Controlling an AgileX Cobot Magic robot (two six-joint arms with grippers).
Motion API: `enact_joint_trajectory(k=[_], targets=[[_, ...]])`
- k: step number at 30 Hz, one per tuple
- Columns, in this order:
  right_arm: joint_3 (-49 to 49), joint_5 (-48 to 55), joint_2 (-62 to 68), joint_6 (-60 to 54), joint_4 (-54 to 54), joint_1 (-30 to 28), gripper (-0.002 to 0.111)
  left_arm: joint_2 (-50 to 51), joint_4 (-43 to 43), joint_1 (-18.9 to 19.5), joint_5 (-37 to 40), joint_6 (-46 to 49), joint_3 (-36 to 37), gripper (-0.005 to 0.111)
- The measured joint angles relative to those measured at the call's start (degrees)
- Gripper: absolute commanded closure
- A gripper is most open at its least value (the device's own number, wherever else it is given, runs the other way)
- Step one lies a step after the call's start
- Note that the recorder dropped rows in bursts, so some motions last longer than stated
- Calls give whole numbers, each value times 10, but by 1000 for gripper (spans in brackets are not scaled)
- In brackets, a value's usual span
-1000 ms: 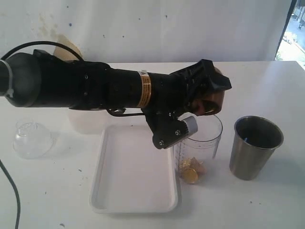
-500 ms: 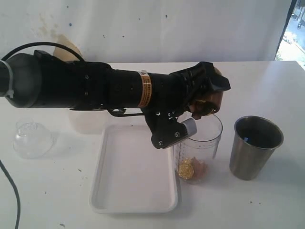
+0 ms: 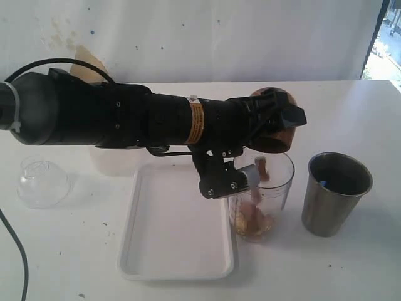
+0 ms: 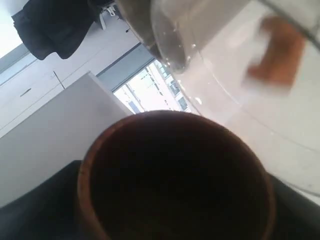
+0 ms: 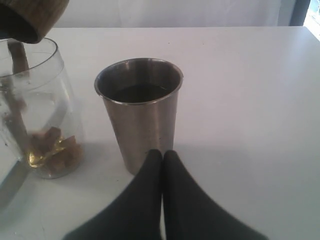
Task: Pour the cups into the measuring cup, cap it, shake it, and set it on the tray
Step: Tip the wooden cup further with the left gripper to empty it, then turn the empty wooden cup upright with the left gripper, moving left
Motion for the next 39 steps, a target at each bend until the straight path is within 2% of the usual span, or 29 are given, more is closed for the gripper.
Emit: enact_joint_trajectory(k=[10,19,22,24,25,26,29,32,34,35,39], targets=[[0,0,0,0,0,0,108,0,-16,0,-1,2,0,107],[0,0,0,0,0,0,108,0,-155,0,-53,-4,0,107],[0,0,0,0,0,0,108,0,-204,0,-105,-88,0,107],[0,0,0,0,0,0,108,0,-230,0,-133,-180,0,107],[0,0,0,0,0,0,108,0,-253,0,-152,-257,0,107],[0,0,0,0,0,0,108,0,-265,0,-158,-288,0,107],[0,0,0,0,0,0,108,0,-352,0,-177,-439,0,107],[0,0,0,0,0,0,108,0,-447,0,-178,-512,0,107],[0,0,0,0,0,0,108,0,-506,0,-165,-556,-3,107],[0,0,0,0,0,0,108,-1,-545,0,-128,-597,-14,107],[0,0,0,0,0,0,108,-1,-570,20,-17,-693,-59,107]])
